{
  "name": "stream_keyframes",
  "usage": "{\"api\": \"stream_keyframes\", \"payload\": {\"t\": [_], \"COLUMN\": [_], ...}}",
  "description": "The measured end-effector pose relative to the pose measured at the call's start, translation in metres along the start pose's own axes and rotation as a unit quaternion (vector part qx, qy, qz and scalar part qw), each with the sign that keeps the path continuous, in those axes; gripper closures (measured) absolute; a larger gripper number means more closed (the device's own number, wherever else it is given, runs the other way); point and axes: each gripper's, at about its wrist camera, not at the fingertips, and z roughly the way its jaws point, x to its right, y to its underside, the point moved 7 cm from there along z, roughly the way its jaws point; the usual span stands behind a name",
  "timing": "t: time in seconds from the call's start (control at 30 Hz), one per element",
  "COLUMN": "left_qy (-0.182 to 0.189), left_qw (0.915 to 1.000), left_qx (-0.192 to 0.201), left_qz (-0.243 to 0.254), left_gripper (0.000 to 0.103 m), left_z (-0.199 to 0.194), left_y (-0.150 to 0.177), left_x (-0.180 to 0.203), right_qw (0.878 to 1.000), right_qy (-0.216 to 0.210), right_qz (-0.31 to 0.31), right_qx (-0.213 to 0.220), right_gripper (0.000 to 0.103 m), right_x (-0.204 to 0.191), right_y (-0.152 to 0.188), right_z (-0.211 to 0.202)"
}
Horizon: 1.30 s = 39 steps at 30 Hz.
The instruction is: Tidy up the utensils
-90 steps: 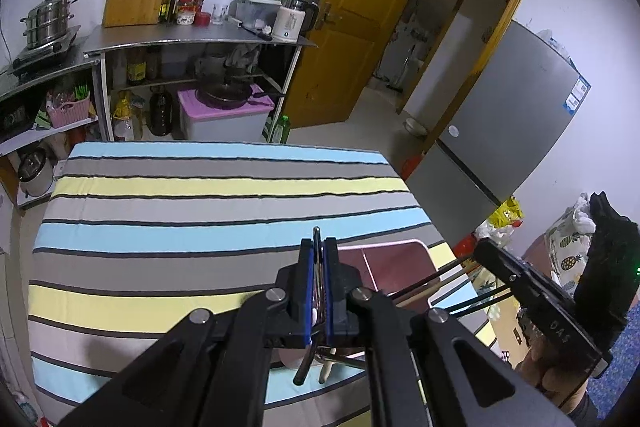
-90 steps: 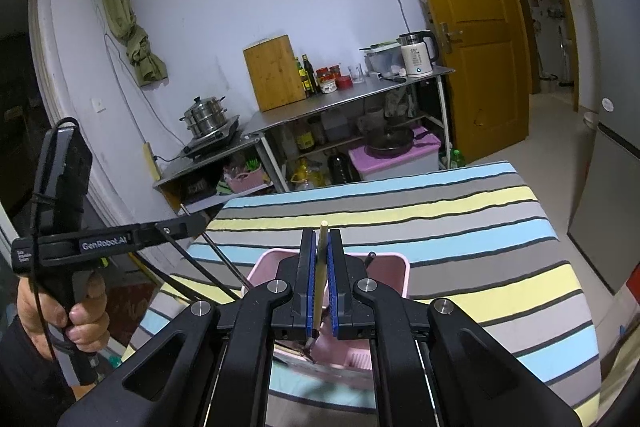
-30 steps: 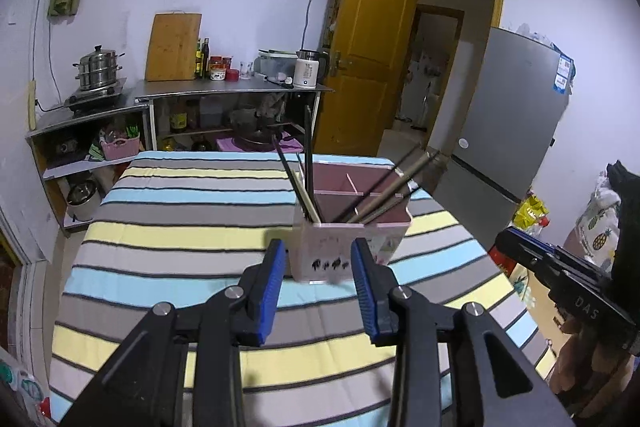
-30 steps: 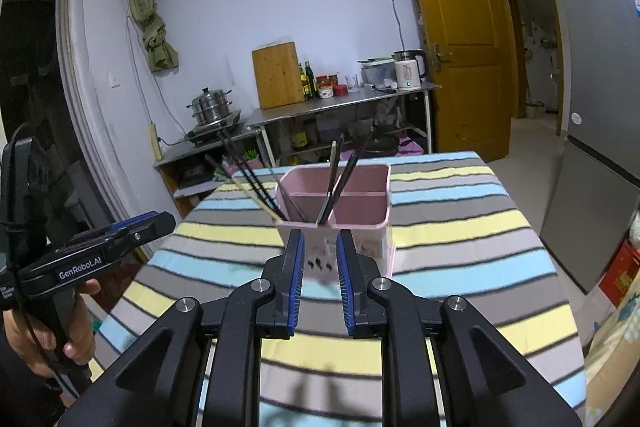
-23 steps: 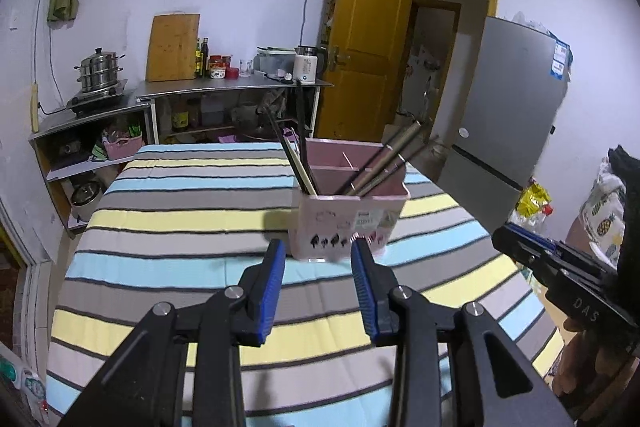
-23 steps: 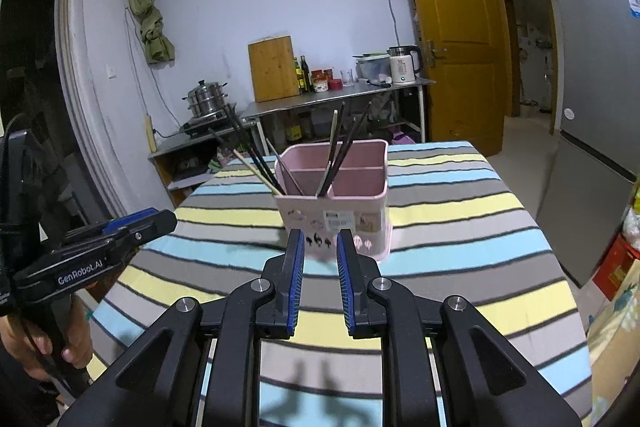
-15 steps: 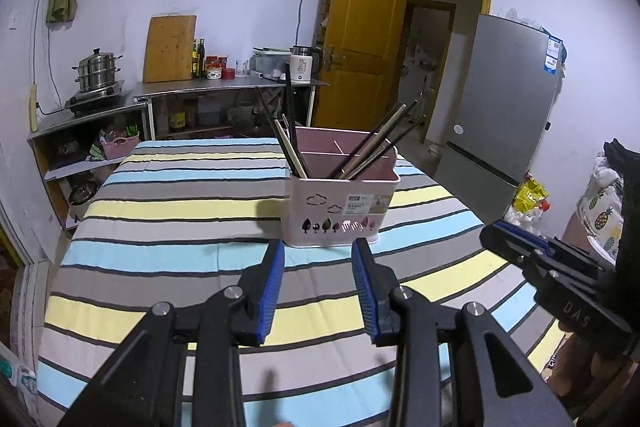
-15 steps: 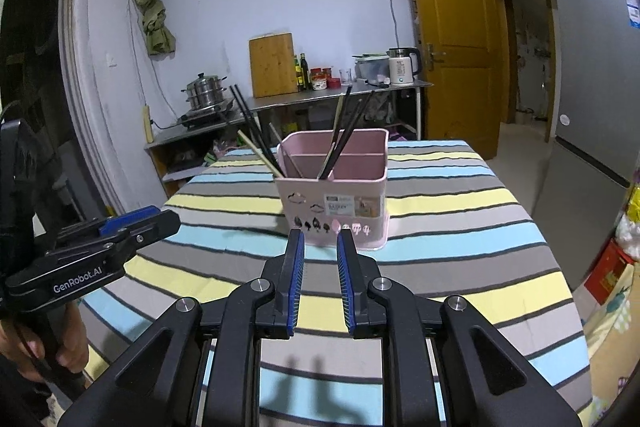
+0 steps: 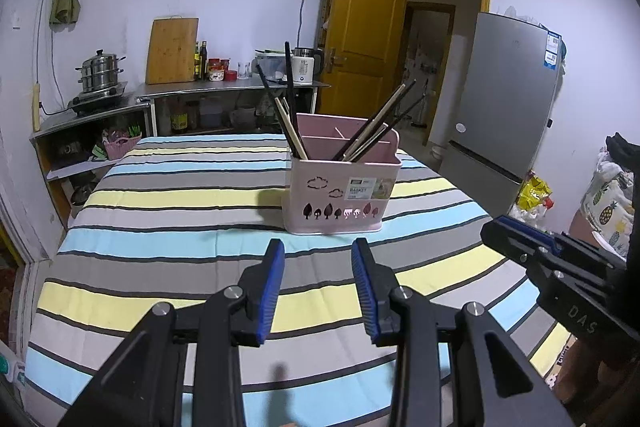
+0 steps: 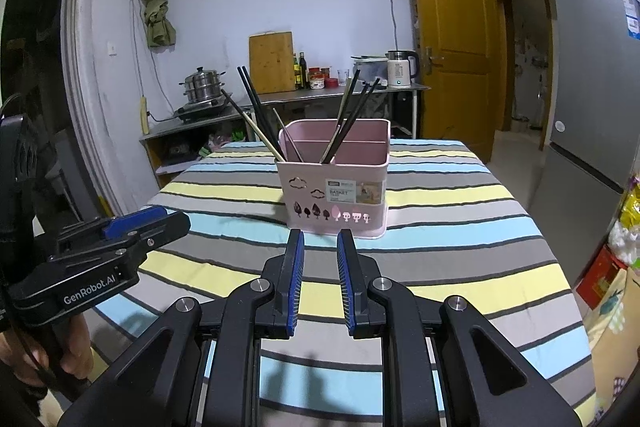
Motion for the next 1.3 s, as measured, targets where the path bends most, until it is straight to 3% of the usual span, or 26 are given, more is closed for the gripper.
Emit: {"api": "stream_keyframes", "payload": {"t": [1.3], "left_qy": [0.001], "left_qw": [0.9998], "left_qx": [-0.019], "left_qz": [0.001], "left_gripper": [0.067], "left_z": [0.006], "left_y": [0.018], "left_x": [0.000], "right_qw": [1.000], "right_qy": [0.003], "right_qz": [-0.001], "right_qx": [-0.006], "right_gripper": [0.085], "right_x": [-0.007], "right_y": [0.008], "right_z": [0.008]}}
